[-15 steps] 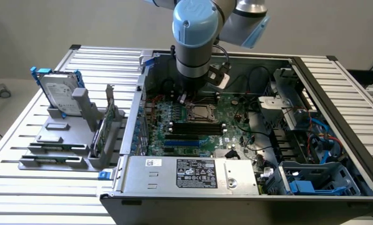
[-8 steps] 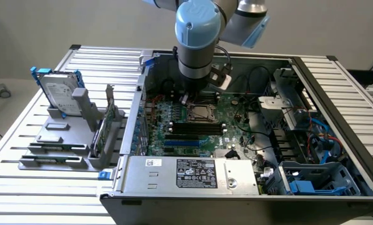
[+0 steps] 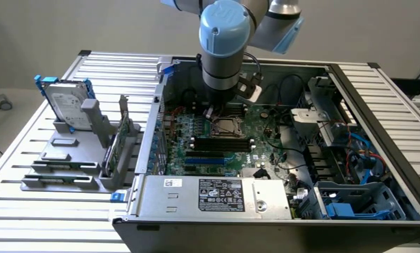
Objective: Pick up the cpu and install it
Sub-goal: 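Close the cpu cover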
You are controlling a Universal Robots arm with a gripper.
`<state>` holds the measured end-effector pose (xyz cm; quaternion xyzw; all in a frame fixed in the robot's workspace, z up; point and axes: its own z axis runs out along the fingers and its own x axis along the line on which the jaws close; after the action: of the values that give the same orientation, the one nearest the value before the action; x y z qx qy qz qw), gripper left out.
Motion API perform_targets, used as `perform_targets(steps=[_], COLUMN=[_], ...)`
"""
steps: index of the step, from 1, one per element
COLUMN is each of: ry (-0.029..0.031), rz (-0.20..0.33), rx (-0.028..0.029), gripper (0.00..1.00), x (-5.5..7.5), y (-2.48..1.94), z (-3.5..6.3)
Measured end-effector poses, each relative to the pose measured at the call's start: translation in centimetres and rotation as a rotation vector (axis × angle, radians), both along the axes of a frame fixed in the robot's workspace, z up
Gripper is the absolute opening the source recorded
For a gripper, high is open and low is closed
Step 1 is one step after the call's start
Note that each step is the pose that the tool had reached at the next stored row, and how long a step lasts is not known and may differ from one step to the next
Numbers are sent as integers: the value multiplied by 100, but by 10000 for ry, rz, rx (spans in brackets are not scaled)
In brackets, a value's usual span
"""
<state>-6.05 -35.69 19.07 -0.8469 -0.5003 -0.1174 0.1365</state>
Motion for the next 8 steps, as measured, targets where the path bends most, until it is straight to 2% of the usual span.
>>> perform_targets(steps=[8], ry=[-2], rz=[0], rx=[4], gripper=[11], x=[15], y=[3], z=[-10])
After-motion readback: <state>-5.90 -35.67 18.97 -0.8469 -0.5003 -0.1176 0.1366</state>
